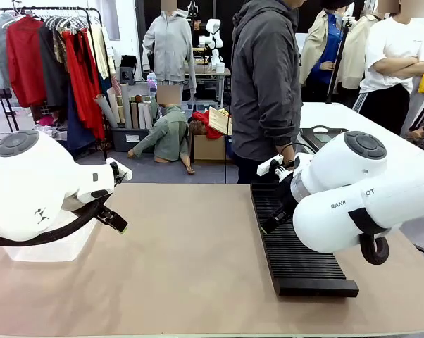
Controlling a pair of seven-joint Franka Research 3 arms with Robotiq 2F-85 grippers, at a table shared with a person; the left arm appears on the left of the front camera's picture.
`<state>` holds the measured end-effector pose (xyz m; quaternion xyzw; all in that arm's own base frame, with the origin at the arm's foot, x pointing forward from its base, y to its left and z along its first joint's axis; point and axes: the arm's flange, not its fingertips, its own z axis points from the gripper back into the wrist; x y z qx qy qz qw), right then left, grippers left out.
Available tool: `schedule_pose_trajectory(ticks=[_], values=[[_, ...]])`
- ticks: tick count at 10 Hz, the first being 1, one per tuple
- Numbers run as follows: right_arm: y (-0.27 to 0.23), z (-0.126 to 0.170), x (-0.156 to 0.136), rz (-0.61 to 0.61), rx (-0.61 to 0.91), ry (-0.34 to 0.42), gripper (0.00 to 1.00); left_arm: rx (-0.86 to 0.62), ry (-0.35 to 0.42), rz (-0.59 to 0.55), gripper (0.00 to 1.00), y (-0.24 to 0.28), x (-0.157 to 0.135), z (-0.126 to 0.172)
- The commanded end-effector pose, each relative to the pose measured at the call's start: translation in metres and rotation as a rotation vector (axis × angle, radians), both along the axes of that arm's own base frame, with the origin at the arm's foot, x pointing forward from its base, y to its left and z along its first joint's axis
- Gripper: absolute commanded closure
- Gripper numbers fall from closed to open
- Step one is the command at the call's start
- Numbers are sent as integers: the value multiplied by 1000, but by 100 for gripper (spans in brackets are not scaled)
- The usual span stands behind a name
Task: Sort PCBs into racks and boxes based on the side picked up.
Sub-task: Pick up the Blank PCB handed by the Human.
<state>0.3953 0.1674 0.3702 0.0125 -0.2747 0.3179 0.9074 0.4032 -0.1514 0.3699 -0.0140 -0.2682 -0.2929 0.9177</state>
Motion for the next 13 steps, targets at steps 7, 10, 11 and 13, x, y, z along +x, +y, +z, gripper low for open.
schedule_pose_trajectory(ticks=[7,10,11,13], values=[[-15,97,21,-229,125,309,0,-131,208,154,0,3,28,86],[-48,152,32,-240,299,425,0,-365,414,124,0,31,40,136],[-67,160,36,-215,407,497,0,-545,482,55,0,56,44,151],[-110,163,41,-106,690,638,0,-818,487,4,0,99,42,164]])
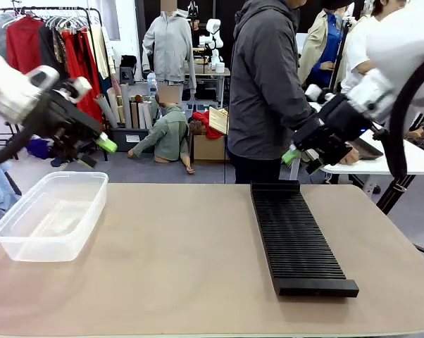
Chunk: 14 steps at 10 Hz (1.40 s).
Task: Sort PCBs into racks and boxes based on the side picked up.
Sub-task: Pick up the Blank PCB handed by the Human.
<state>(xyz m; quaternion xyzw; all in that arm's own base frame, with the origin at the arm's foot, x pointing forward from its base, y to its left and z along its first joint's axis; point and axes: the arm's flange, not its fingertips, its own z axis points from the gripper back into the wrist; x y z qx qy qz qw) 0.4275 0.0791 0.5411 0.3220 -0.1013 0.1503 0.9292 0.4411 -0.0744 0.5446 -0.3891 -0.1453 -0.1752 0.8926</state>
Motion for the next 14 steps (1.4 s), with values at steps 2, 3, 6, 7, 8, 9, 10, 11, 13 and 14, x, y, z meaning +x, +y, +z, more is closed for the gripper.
schedule_pose_trajectory(ticks=[2,3,6,7,8,9,10,11,13,14], values=[[-74,-17,9,29,460,144,0,-229,19,85,0,54,-7,-12],[-99,-25,4,14,557,161,0,-272,20,117,0,74,-10,-16],[-162,-36,-23,-91,782,205,0,-405,-11,234,0,143,-20,-25],[-167,-37,-31,-107,798,210,0,-451,-39,230,0,157,-22,-28],[-168,-38,-36,-121,811,206,0,-506,-62,247,0,171,-25,-32],[-168,-39,-37,-126,823,203,0,-521,-62,263,0,181,-25,-38],[-165,-40,-37,-125,829,207,0,-529,-60,269,0,183,-23,-42],[-164,-40,-36,-122,833,207,0,-535,-66,267,0,184,-22,-45],[-172,-45,-35,-99,808,204,0,-340,-161,369,0,181,-18,-50],[-172,-45,-35,-99,808,204,0,-518,-46,281,0,188,-23,-45]])
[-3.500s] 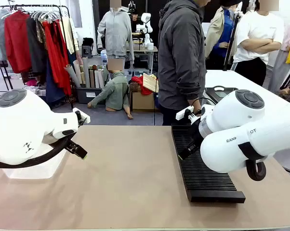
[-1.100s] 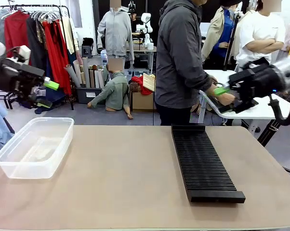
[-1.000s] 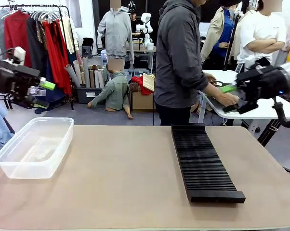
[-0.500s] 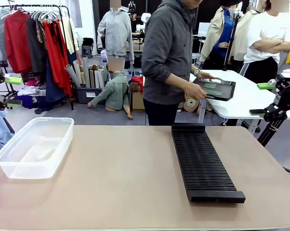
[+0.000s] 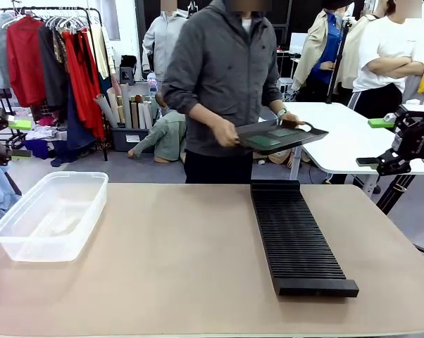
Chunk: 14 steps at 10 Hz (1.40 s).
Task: Sort PCBs into racks and boxes based on the side picked up.
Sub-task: Pick up the Blank PCB handed by the Human.
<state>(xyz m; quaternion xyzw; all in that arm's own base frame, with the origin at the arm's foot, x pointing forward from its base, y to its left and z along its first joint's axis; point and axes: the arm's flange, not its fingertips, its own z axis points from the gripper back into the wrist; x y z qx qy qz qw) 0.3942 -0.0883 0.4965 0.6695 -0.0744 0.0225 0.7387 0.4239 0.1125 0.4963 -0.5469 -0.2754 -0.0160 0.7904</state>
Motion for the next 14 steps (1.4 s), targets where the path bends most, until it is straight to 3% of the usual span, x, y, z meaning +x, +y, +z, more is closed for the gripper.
schedule_pose_trajectory(ticks=[1,14], values=[[-4,0,-2,-3,-3,1,0,-61,21,-35,0,1,-6,3],[-4,0,-2,-3,-3,1,0,-61,21,-35,0,1,-6,3]])
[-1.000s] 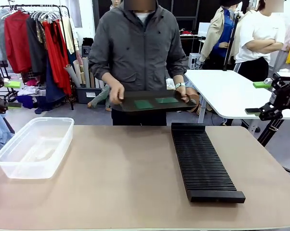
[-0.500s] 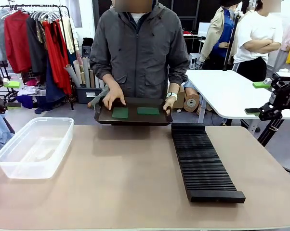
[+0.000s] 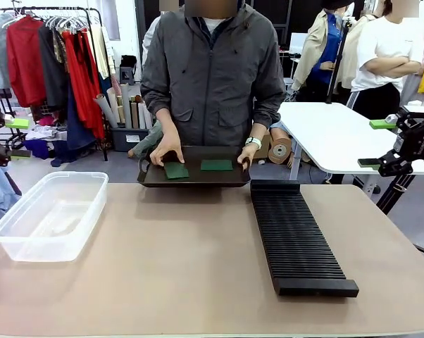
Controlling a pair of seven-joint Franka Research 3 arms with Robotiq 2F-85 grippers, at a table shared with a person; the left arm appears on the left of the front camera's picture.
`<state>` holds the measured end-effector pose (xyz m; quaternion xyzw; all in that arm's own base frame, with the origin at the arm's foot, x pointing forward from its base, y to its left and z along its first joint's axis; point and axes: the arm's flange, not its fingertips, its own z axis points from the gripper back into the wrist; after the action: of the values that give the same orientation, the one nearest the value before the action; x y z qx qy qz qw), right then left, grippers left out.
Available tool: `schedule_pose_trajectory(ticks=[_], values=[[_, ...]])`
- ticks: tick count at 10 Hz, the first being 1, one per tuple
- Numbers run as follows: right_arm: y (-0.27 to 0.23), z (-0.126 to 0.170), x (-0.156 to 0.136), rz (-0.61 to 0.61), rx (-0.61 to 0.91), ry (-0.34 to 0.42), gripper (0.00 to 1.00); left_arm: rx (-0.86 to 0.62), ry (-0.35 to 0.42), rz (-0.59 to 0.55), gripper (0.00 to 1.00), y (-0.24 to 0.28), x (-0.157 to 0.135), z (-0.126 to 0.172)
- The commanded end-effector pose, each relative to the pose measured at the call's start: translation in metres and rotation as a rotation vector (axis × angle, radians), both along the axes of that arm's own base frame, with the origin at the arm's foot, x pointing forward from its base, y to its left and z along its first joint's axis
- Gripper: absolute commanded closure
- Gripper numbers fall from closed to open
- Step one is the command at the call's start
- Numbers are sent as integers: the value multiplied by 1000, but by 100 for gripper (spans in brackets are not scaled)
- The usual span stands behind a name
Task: Sort PCBs into racks and boxes based on the side picked up.
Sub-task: Pick up the Blank PCB handed by the Human.
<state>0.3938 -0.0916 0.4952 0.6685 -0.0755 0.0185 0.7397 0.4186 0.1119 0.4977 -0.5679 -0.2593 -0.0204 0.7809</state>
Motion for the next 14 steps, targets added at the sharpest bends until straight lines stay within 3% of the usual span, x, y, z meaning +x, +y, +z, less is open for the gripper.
schedule_pose_trajectory(ticks=[1,14], values=[[-1,1,-1,4,0,-2,0,-21,5,2,0,1,0,2],[-1,1,-1,4,0,-2,0,-21,5,2,0,1,0,2]])
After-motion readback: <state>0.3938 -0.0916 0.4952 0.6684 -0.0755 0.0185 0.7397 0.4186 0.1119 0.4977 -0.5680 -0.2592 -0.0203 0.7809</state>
